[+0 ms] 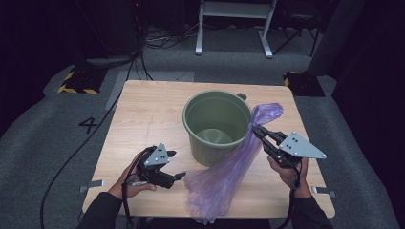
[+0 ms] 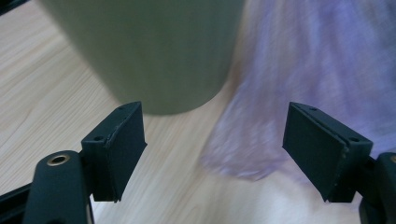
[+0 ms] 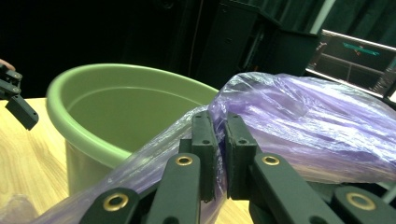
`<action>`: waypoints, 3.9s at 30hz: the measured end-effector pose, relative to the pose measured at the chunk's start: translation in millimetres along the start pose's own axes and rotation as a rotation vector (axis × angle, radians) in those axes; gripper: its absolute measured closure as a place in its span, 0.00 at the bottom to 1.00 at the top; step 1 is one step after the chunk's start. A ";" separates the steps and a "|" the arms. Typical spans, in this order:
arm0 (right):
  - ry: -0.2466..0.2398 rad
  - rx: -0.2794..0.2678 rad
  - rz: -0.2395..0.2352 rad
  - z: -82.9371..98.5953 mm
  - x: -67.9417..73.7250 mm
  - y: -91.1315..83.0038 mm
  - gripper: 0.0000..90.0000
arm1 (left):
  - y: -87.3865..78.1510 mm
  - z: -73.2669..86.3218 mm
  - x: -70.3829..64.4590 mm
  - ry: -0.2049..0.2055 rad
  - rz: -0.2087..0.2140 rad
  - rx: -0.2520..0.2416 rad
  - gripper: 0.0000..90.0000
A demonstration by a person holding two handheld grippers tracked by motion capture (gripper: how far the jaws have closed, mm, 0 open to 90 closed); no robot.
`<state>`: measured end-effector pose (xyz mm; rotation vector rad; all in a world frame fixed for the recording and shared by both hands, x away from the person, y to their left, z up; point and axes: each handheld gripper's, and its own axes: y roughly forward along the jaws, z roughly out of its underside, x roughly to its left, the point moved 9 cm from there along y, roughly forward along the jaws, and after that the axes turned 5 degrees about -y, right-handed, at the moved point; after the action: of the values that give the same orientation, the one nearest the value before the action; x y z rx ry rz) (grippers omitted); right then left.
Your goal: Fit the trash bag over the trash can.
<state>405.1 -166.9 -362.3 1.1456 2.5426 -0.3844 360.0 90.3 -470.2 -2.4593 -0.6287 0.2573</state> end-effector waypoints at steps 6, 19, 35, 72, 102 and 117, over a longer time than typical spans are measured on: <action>-0.039 -0.003 -0.028 -18.3 5.7 11.9 0.94 | 7.3 -17.5 -16.0 0.004 0.065 -0.030 0.21; -0.129 -0.011 -0.080 -51.1 22.8 34.0 0.94 | 16.4 -53.3 -72.1 0.072 0.180 -0.060 0.20; -0.142 -0.028 -0.147 -76.7 37.4 61.1 0.94 | 54.9 -50.1 -58.0 0.071 0.035 -0.003 0.46; 0.047 0.304 -0.278 -32.2 18.1 97.8 0.48 | 15.3 -56.2 -39.8 0.160 0.015 -0.148 0.99; -0.043 0.043 -0.398 -33.3 91.4 30.5 0.95 | 15.4 -74.7 -38.0 0.132 0.011 -0.190 0.90; -0.003 0.046 -0.300 -37.4 63.8 44.2 1.00 | 7.9 -71.6 -32.8 0.064 -0.002 -0.195 0.40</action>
<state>392.0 -81.8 -358.5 0.7753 2.7205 -0.5176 357.0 33.4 -415.3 -2.6416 -0.6557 0.1208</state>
